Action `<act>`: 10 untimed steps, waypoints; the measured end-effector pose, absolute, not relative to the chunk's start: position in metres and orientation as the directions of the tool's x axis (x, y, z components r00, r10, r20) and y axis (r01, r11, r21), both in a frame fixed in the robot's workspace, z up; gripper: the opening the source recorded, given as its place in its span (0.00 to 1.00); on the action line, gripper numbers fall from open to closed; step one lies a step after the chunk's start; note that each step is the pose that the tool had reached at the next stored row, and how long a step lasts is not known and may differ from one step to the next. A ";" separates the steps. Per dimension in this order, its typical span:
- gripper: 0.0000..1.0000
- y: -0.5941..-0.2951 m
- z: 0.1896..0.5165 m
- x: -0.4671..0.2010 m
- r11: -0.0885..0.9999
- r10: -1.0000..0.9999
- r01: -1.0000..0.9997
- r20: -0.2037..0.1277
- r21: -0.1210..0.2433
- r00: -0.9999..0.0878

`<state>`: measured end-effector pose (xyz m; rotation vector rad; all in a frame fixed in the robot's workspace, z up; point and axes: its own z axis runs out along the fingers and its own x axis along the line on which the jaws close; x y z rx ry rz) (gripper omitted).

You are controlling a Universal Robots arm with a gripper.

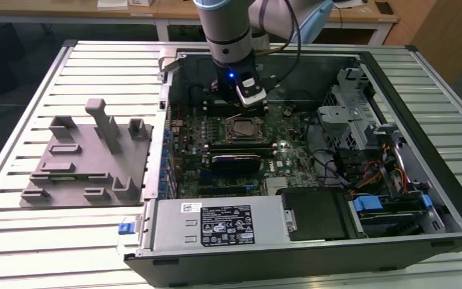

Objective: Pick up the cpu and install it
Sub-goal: 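Install the first cpu locking lever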

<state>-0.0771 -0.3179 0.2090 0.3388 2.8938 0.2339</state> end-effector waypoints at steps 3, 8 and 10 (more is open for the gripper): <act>0.11 -0.318 0.209 -0.077 0.961 0.244 0.210 -0.196 0.182 -0.950; 0.11 -0.317 0.208 -0.076 0.961 0.244 0.210 -0.196 0.182 -0.950; 0.11 -0.317 0.208 -0.076 0.961 0.244 0.210 -0.196 0.182 -0.950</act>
